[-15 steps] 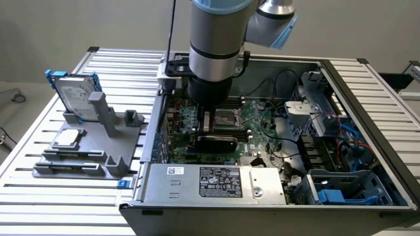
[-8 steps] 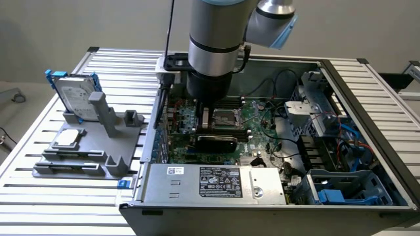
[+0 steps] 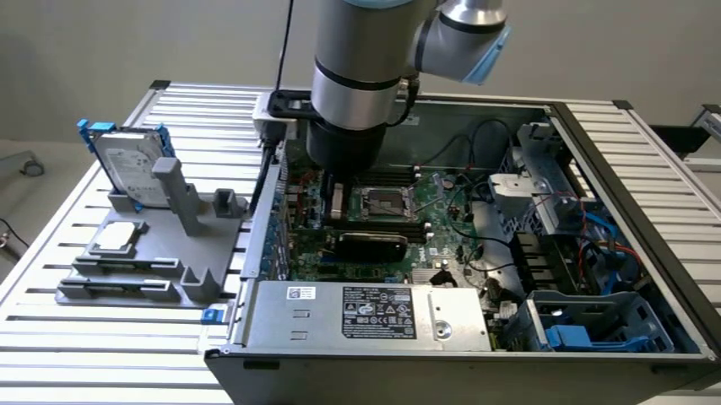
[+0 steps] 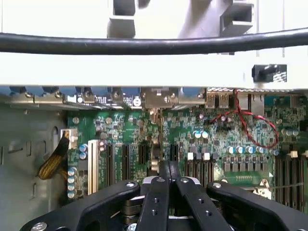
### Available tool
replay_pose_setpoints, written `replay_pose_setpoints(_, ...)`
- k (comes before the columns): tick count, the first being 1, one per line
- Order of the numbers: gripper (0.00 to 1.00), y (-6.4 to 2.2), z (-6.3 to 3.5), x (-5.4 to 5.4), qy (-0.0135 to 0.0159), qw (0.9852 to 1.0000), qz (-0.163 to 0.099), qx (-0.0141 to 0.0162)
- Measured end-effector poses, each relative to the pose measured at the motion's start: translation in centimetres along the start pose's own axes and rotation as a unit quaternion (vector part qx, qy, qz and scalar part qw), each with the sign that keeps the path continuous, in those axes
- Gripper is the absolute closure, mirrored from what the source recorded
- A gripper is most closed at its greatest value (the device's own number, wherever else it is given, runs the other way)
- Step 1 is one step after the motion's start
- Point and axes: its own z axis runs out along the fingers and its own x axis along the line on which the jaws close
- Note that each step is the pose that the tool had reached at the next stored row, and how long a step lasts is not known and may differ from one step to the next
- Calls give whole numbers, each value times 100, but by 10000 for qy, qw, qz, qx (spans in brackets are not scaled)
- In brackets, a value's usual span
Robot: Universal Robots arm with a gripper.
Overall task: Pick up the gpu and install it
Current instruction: 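Press down on the gpu until it lock into place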
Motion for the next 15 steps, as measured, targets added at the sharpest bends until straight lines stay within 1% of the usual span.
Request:
replay_pose_setpoints(1,89,10,2,0,-1,10000,3,-56)
replay_pose_setpoints(5,89,40,6,0,0,9997,16,-253)
replay_pose_setpoints(6,89,48,6,0,4,9996,20,-298)
replay_pose_setpoints(8,89,60,8,0,15,9993,25,-376)
replay_pose_setpoints(9,89,66,7,0,22,9992,28,-406)
replay_pose_setpoints(11,89,73,6,0,45,9990,33,-447)
replay_pose_setpoints(12,89,76,6,0,62,9989,36,-459)
replay_pose_setpoints(13,89,79,4,0,84,9989,39,-468)
replay_pose_setpoints(15,89,83,-2,0,137,9987,45,-486)
